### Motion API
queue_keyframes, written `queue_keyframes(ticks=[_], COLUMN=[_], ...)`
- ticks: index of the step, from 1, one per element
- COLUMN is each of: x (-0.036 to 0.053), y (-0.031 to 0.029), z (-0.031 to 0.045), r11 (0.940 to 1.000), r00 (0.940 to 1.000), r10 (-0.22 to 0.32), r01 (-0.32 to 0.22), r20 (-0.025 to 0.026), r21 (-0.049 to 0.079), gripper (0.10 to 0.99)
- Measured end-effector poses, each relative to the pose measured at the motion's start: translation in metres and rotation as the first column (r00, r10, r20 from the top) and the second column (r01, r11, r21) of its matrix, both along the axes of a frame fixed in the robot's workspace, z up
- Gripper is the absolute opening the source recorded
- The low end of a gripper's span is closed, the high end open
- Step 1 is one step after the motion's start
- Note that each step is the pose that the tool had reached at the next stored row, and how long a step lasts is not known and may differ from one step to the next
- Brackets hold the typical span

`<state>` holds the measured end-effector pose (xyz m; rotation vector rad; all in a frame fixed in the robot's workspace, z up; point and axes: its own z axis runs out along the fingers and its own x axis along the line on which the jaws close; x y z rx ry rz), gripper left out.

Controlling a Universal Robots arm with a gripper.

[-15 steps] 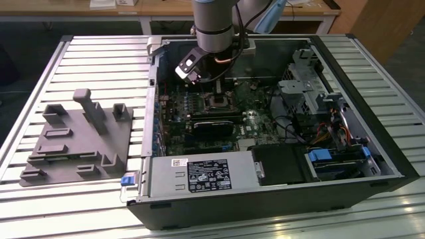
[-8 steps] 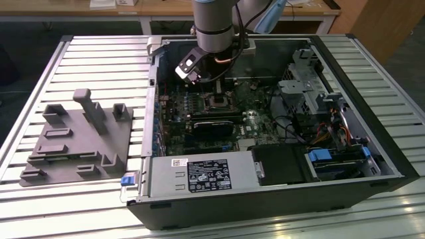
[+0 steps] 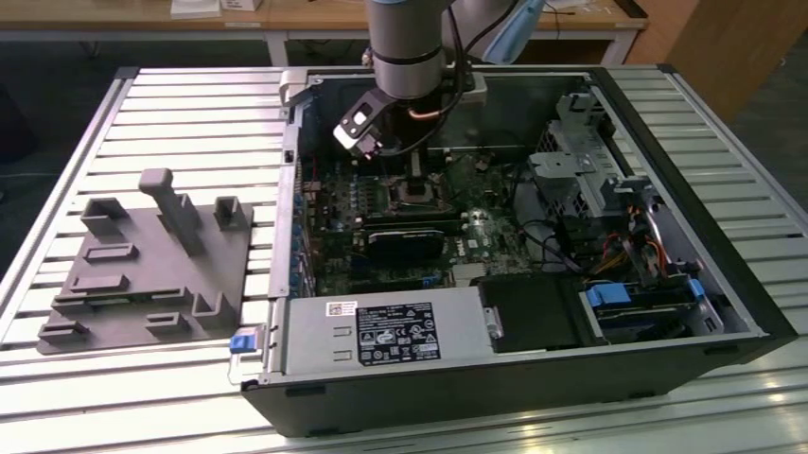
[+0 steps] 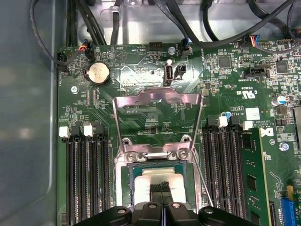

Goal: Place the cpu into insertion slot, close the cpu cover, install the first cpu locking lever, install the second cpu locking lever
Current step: 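Place the cpu into insertion slot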

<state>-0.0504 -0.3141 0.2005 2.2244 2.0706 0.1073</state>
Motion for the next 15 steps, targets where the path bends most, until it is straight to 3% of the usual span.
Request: queue_keyframes(ticks=[7,15], x=[0.0000,0.0000], y=[0.0000,0.0000], z=[0.0104,0.0358], r11=[1.0000,1.0000], r00=[1.0000,1.0000], r10=[0.000,0.000], r01=[0.000,0.000], r20=[-0.0001,-0.0002], r21=[0.000,0.000], gripper=[0.106,0.106])
